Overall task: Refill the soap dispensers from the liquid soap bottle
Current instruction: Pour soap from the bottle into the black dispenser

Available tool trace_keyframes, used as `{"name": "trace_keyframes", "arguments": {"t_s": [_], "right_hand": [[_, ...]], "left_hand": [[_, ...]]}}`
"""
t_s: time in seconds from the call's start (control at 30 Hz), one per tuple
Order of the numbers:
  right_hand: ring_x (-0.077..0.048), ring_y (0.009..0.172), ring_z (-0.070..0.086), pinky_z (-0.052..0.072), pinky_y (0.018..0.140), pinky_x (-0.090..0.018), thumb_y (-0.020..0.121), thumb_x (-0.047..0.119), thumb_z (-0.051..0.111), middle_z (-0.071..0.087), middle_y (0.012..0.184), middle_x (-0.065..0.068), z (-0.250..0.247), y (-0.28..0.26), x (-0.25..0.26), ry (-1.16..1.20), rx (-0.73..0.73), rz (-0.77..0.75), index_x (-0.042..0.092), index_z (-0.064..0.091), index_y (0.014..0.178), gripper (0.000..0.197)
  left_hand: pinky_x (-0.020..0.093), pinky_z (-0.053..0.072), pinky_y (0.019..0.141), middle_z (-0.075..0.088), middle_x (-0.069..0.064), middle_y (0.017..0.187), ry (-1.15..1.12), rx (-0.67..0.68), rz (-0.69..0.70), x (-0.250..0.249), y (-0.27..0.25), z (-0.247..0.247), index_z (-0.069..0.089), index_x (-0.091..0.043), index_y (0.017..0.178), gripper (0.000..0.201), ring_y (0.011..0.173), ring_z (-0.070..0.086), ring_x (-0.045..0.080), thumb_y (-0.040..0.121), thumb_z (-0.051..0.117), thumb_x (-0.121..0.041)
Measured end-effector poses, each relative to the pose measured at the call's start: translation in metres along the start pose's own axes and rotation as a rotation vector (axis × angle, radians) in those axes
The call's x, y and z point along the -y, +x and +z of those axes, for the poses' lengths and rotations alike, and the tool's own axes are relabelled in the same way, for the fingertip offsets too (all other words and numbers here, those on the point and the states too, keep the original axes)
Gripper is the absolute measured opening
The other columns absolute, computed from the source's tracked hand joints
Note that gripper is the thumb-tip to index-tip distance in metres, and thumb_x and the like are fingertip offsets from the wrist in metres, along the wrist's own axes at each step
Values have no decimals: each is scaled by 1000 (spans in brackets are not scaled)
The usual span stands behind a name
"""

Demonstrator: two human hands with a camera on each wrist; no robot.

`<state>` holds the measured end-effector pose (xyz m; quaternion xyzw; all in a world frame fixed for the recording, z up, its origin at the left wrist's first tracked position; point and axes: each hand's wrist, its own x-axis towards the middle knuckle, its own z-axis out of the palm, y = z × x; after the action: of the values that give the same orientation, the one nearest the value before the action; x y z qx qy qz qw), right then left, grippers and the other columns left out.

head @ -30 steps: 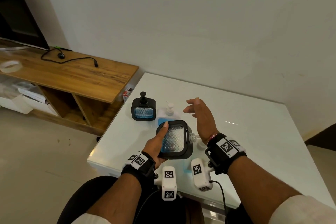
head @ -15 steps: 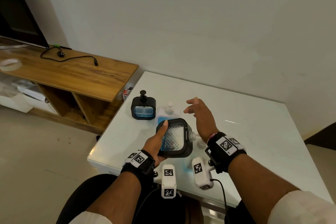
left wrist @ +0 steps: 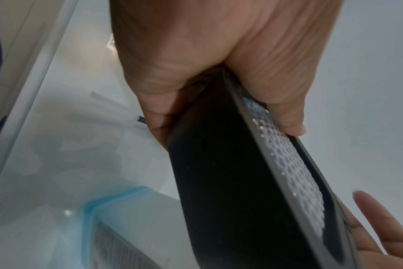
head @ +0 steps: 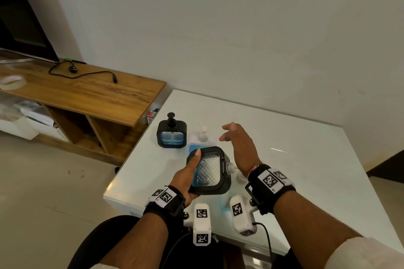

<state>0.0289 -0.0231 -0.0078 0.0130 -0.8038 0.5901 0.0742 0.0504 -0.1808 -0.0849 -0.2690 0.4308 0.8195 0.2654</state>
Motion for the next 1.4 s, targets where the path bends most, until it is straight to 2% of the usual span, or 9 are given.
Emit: {"name": "trace_keyframes", "arguments": {"t_s": [0.27,0.33,0.5,0.67,0.97,1.07,1.2,1.3,1.4], "right_hand": [[-11,95,61,44,88,-28,89,61,27,68,96,-5,0,2,0,23,5,45,23,60,105,53],[-12,96,61,44,90,-30,89,61,27,67,97,-5,-1,2,1,21,7,51,22,60,105,54],[-14,98,60,44,86,-26,89,62,25,67,99,-5,0,3,7,35,8,51,22,59,107,56],[-11,87,57,43,83,-27,88,63,26,66,93,-4,0,4,4,-28,-2,57,19,59,104,58],[-13,94,61,44,87,-28,88,63,26,68,95,-5,-3,2,4,22,-56,69,18,60,106,59],[-10,84,60,44,79,-24,86,66,28,66,87,-1,2,-1,4,-76,5,1,15,60,102,62],[-20,85,62,46,76,-27,88,63,28,66,87,-4,4,-3,4,-179,72,-24,10,61,102,64],[-13,85,61,43,76,-23,89,60,29,67,89,-5,1,-3,5,-77,19,14,15,62,101,57],[-14,93,62,45,82,-25,90,61,27,68,91,-4,-2,2,5,10,-48,42,20,62,103,55]], "left_hand": [[58,56,96,74,17,120,22,-4,3,0,-1,1,65,-13,131,106,113,69,40,42,95,-64],[56,57,96,75,16,118,33,10,18,-2,-2,4,66,-13,128,98,112,70,39,47,92,-63],[55,56,97,75,15,118,48,29,31,-2,-3,5,66,-13,129,93,111,71,37,53,86,-62],[53,57,95,75,15,118,33,26,17,-2,-5,7,66,-13,130,88,112,70,37,57,85,-60],[51,60,90,75,15,118,49,2,24,-2,-9,9,67,-13,128,99,112,70,37,47,90,-64],[50,59,90,75,14,117,39,5,29,-2,-9,11,67,-13,128,86,112,70,36,58,83,-61],[50,58,92,75,15,117,26,23,36,-1,-11,12,66,-14,128,80,112,70,37,63,81,-59],[49,59,87,76,15,114,25,13,38,-3,-12,11,67,-12,125,79,110,71,37,62,81,-58],[54,57,95,76,16,115,35,-13,37,-3,-10,10,67,-12,125,87,111,70,38,53,85,-59]]}}
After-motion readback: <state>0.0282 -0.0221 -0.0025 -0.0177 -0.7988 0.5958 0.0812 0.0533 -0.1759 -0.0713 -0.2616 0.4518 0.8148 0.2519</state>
